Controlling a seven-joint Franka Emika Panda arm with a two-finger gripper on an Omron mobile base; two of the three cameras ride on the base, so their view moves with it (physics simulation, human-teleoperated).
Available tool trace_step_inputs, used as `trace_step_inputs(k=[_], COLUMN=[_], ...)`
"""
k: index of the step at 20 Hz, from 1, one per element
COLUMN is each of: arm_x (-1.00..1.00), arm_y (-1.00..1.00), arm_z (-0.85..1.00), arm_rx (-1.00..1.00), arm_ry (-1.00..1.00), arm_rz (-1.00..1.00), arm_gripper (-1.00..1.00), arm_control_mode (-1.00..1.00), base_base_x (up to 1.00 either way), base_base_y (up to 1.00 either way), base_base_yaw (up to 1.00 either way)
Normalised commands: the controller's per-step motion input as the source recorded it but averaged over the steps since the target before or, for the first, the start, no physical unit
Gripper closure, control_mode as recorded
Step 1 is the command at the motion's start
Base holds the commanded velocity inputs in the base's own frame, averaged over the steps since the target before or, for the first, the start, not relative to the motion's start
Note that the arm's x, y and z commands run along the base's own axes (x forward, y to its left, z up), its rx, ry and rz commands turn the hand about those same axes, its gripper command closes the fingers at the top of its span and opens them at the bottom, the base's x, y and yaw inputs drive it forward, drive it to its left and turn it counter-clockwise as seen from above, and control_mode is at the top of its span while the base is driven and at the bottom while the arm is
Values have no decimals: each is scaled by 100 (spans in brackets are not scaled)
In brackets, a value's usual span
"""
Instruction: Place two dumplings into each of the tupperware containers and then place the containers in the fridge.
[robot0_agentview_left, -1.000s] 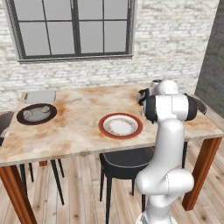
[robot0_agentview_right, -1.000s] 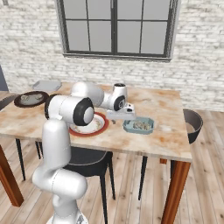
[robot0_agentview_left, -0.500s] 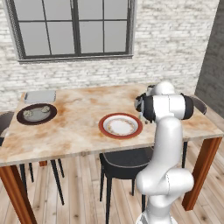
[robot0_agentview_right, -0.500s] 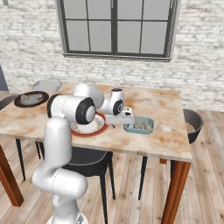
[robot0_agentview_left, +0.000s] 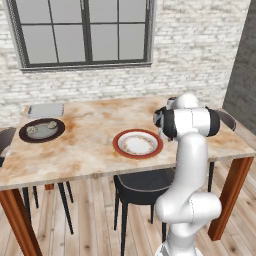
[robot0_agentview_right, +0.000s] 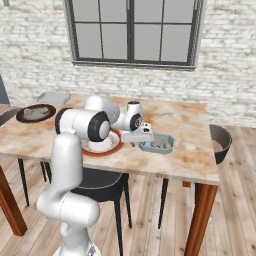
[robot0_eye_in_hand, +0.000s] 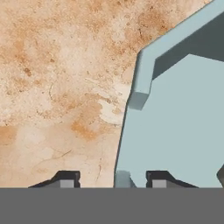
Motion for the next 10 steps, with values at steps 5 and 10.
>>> trace_step_inputs(k=[5, 10], arm_x=[0, 0], arm_y=[0, 0], arm_z=[0, 0], arm_rx=[0, 0], arm_ry=[0, -1], arm_rz=[0, 0], arm_gripper=[100, 100], arm_control_mode=[-100, -100], base_base_x=[0, 0], base_base_y=[0, 0], base_base_yaw=[0, 0])
